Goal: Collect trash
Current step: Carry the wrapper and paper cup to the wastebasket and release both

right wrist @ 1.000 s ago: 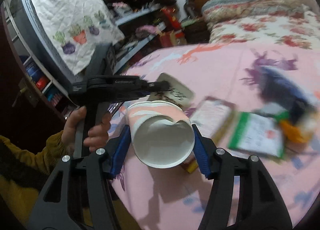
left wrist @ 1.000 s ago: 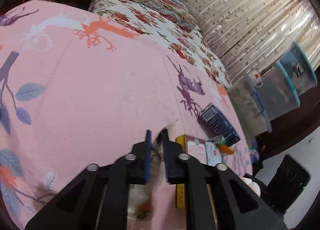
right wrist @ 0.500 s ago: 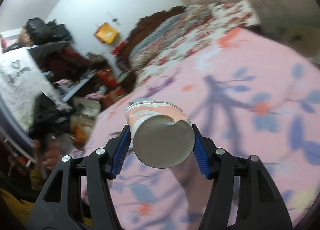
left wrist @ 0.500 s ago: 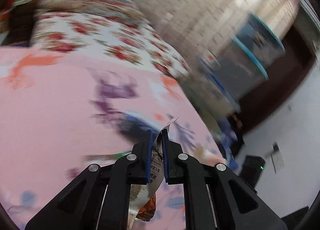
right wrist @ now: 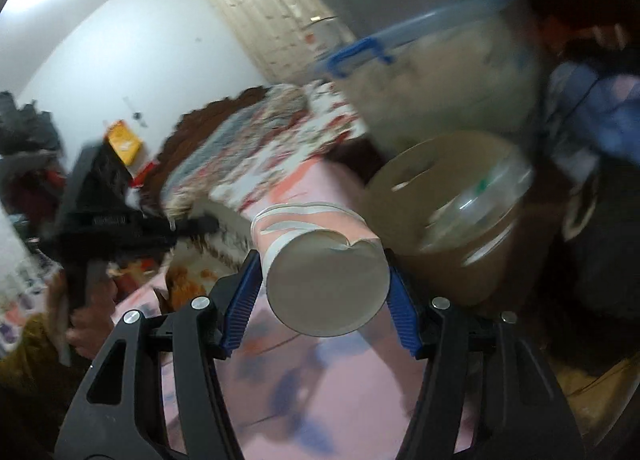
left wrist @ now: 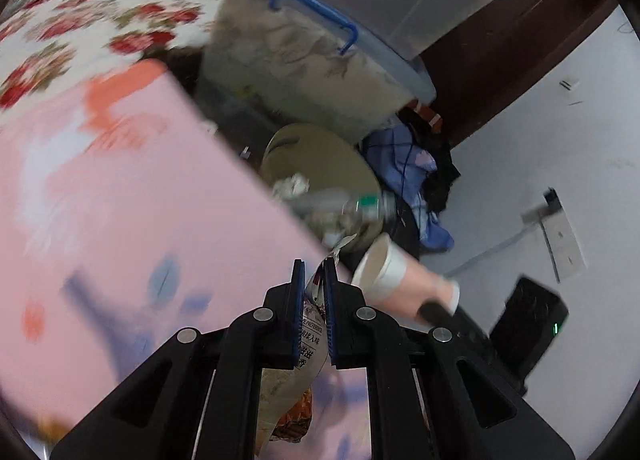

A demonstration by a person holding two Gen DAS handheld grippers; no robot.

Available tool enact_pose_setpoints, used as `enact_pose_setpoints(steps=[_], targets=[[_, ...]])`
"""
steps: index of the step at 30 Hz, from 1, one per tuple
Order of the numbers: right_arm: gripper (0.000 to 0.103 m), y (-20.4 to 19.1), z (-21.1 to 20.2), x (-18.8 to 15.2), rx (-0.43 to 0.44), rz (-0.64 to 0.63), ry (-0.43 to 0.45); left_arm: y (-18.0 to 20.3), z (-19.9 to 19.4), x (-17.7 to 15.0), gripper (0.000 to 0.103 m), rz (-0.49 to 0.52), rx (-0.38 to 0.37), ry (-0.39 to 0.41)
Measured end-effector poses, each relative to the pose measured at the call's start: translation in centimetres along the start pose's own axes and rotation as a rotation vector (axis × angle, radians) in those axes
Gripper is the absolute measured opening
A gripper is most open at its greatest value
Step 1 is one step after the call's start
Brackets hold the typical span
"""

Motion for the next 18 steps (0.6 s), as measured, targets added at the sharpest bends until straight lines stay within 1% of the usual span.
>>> enact_pose_setpoints(steps=[1, 2, 6, 9, 10, 11, 12, 13, 14, 16, 17, 18], targets=[[0.061, 1.0, 0.6, 0.8, -0.03, -0.009, -0.003, 0.6, 1.6, 1.7, 0.009, 0.001, -0.004, -0.002], [0.061, 1.9, 1.2, 1.5, -0.055, -0.022, -0.009, 1.0, 2.4, 2.8, 0.009, 0.003, 0.0, -0.001], [0.062, 4.4, 3.2, 3.2, -0.123, -0.045, -0.04, 2.6, 7.1, 7.4, 0.009, 0.035, 0.042, 0.011], [0.062, 5.1, 5.0, 4.1, -0.17, -0.072, -0.062, 3.3, 10.3, 9.3, 0.009, 0.05, 0.054, 0.007], [0.065, 5.3, 5.8, 4.1, -0.178, -0.079, -0.075, 3.5, 10.9, 9.4, 0.009, 0.055, 0.059, 0.005], [0.068, 5.4, 6.6, 4.2, -0.182, -0.085, -0.087, 3.7, 11.8, 9.6, 0.018, 0.066, 0.074, 0.002], [0.072, 5.6, 7.2, 4.2, -0.194, -0.096, -0.1, 3.7, 12.5, 9.7, 0.037, 0.075, 0.104, -0.006], [0.08, 5.6, 7.4, 4.1, -0.207, -0.106, -0.105, 3.7, 12.8, 9.7, 0.04, 0.076, 0.131, -0.004], [0.08, 5.5, 7.3, 4.0, -0.211, -0.107, -0.096, 3.6, 12.6, 9.7, 0.04, 0.076, 0.141, 0.011], [0.08, 5.2, 6.3, 4.1, -0.197, -0.081, -0.058, 3.6, 10.9, 9.3, 0.039, 0.088, 0.127, 0.049], [0.08, 5.1, 5.7, 4.2, -0.188, -0.063, -0.033, 3.6, 10.1, 9.3, 0.036, 0.09, 0.126, 0.061], [0.08, 4.8, 4.8, 4.3, -0.175, -0.039, -0.004, 3.7, 8.6, 8.8, 0.032, 0.083, 0.108, 0.078]])
Point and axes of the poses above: each gripper's, at about its wrist camera, not at the fingertips, and z roughly the way its jaws point, y to its right, x to its top, the point moved 5 cm from there along z, roughly the way its jaws point, and after that the axes turned 1 degree about y, right-handed, at the moved point
